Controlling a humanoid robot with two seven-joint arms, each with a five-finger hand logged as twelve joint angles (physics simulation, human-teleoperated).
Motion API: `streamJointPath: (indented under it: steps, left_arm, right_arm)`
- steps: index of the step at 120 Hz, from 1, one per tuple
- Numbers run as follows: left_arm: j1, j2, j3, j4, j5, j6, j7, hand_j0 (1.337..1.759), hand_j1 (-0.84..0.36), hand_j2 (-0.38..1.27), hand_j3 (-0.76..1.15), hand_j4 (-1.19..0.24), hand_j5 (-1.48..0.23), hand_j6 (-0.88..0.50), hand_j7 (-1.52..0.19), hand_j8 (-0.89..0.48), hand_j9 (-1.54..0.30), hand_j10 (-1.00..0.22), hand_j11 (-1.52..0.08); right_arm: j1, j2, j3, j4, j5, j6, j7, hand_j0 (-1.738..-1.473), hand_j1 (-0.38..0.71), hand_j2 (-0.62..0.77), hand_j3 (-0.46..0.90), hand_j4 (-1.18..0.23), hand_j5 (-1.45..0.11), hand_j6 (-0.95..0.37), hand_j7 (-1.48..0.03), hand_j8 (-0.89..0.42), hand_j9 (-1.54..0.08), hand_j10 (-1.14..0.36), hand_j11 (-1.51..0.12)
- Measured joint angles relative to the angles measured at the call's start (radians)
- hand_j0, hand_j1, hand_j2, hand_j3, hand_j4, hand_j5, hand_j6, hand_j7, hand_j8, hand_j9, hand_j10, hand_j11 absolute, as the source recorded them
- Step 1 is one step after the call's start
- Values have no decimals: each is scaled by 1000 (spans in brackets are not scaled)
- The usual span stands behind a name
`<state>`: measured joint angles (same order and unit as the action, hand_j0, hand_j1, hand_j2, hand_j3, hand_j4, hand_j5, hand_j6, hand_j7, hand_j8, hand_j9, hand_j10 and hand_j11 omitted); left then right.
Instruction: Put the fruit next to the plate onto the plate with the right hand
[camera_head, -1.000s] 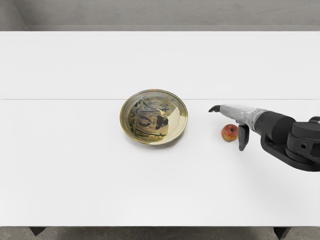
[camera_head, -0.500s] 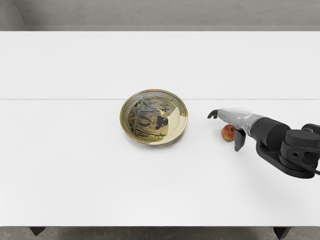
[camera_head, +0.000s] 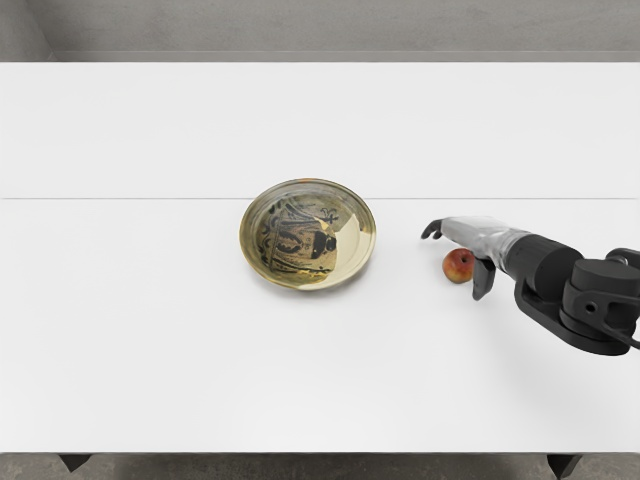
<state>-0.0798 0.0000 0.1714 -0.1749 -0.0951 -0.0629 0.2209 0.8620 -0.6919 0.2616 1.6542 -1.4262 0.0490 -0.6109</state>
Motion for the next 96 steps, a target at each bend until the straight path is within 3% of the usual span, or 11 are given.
streamJointPath:
  steps: [96]
  left_arm:
    - [0,0,0,0,0,0,0,1658,349,0,0,0,0,0,0,0,0,0,0]
  right_arm:
    - [-32,8,-2,4,-29,-38,0,-1658,96,-71,0,-376,-485,-378,-484,-377,-485,-376,-485]
